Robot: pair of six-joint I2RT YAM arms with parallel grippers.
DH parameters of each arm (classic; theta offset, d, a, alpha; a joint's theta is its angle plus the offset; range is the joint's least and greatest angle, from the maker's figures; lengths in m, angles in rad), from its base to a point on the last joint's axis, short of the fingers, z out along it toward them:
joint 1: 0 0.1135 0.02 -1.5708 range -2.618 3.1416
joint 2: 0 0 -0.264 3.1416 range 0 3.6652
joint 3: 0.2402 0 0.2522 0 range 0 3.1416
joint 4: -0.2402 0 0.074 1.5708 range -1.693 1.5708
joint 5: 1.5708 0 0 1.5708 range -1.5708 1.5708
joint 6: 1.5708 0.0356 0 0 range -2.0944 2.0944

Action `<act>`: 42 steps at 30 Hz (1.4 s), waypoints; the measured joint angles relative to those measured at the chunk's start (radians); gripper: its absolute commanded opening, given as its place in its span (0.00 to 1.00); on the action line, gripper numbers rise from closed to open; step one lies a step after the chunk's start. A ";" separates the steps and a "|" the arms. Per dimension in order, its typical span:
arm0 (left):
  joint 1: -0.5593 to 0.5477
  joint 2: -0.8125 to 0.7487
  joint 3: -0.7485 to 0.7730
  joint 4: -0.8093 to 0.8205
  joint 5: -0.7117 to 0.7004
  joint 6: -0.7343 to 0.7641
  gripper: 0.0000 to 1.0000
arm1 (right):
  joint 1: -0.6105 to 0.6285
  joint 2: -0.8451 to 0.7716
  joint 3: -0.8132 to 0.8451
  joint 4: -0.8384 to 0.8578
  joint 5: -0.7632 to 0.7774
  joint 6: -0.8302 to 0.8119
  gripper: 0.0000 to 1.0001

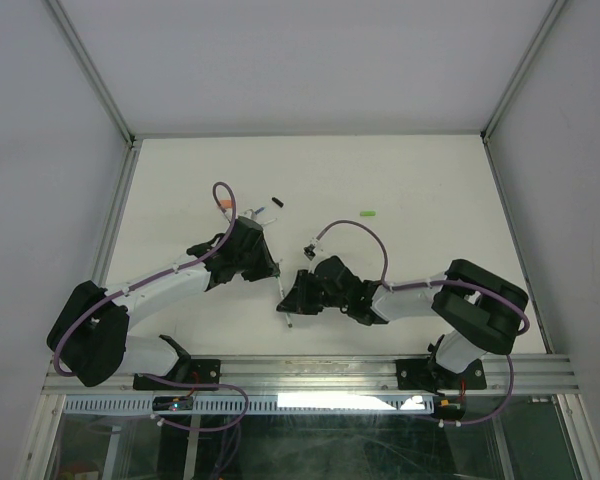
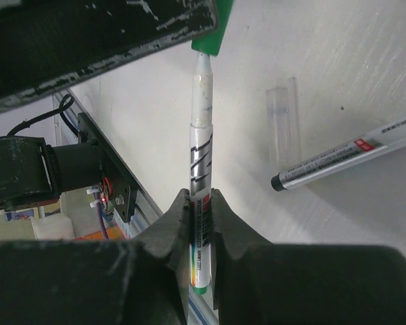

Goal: Insert the pens into the pen caps
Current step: Insert the pen cap onto the pen.

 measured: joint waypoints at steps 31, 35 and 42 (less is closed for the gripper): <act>0.000 -0.002 -0.028 0.043 0.021 -0.009 0.13 | -0.017 0.021 0.032 -0.040 0.005 0.018 0.00; 0.000 -0.008 -0.044 0.053 0.025 -0.021 0.13 | -0.023 0.026 0.032 -0.041 0.005 0.025 0.00; 0.000 -0.009 -0.057 0.057 0.028 -0.025 0.13 | -0.029 0.037 0.032 -0.042 0.004 0.034 0.00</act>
